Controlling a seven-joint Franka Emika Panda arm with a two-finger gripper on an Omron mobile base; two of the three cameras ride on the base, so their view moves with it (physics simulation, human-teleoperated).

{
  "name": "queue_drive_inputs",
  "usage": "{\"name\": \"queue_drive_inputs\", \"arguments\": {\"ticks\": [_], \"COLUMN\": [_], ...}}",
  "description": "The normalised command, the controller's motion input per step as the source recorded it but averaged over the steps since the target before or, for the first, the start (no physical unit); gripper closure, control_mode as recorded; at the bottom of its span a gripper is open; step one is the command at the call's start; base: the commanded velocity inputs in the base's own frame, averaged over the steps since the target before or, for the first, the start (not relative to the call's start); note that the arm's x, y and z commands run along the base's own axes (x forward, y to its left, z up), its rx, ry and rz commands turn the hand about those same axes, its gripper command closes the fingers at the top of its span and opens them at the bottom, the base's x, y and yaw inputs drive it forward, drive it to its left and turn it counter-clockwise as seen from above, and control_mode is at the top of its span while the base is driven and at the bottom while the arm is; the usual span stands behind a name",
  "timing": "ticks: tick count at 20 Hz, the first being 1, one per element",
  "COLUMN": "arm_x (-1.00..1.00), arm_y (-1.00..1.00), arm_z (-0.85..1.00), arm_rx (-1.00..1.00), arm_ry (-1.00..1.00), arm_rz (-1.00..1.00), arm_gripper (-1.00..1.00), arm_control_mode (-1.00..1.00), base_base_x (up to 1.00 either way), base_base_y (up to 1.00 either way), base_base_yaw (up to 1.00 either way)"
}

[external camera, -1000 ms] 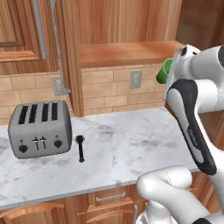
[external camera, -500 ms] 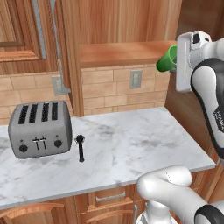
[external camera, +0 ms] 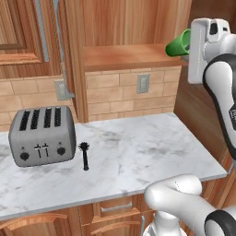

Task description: Move the cup from next to the sink to the open cabinet. Then, move the bowl with the carrot to the fridge to clear the area for faucet cleaning.

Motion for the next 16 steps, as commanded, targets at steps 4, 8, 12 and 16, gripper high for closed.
{"name": "queue_drive_inputs", "arguments": {"ticks": [4, 8, 12, 16], "arm_x": [0.12, 0.75, 0.90, 0.73], "arm_y": [0.02, 0.00, 0.00, 0.00], "arm_z": [0.02, -0.03, -0.08, -0.07], "arm_rx": [-0.01, -0.02, -0.06, -0.09], "arm_ry": [-0.02, 0.00, 0.01, 0.03], "arm_rz": [0.02, 0.00, 0.00, 0.00], "arm_gripper": [1.00, 1.00, 1.00, 1.00], "arm_control_mode": [-1.00, -1.00, -1.00, -1.00], "base_base_x": [0.00, 0.00, 0.00, 0.00], "base_base_y": [0.00, 0.00, 0.00, 0.00], "base_base_yaw": [0.00, 0.00, 0.00, 0.00]}}
